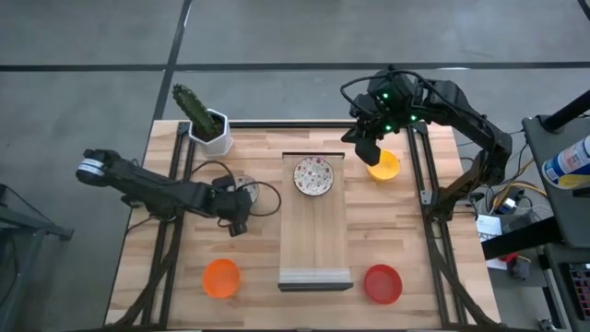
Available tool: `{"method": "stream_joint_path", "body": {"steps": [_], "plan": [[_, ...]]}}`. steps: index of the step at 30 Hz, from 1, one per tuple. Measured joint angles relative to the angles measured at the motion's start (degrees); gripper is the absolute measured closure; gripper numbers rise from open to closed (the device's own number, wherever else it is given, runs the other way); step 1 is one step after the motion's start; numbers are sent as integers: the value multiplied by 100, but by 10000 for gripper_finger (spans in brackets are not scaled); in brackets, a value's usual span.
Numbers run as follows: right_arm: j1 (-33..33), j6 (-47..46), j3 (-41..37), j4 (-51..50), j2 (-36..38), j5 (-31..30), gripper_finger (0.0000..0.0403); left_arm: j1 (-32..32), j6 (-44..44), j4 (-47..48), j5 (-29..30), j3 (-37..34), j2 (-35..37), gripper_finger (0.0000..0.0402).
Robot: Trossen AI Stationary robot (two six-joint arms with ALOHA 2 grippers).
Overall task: Pick & Place Mini bowls
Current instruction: Stack the white bowl on top of the white bowl on the shelf
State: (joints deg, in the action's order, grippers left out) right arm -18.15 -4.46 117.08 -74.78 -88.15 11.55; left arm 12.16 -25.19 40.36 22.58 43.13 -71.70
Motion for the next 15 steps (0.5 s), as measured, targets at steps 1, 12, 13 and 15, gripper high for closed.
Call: {"method": "stream_joint_path", "body": {"steps": [1,12,13,15], "plan": [[0,-4,0,0,1,-1,394,-9,-14,7,-22,-32,-25,294],[0,-95,0,17,1,-2,394,-70,37,-71,-30,-329,-98,294],[1,-95,0,21,1,-2,394,-72,98,-107,-34,-357,-119,294],[0,-113,0,44,1,-4,394,-75,235,-301,-39,-426,-135,294]]}}
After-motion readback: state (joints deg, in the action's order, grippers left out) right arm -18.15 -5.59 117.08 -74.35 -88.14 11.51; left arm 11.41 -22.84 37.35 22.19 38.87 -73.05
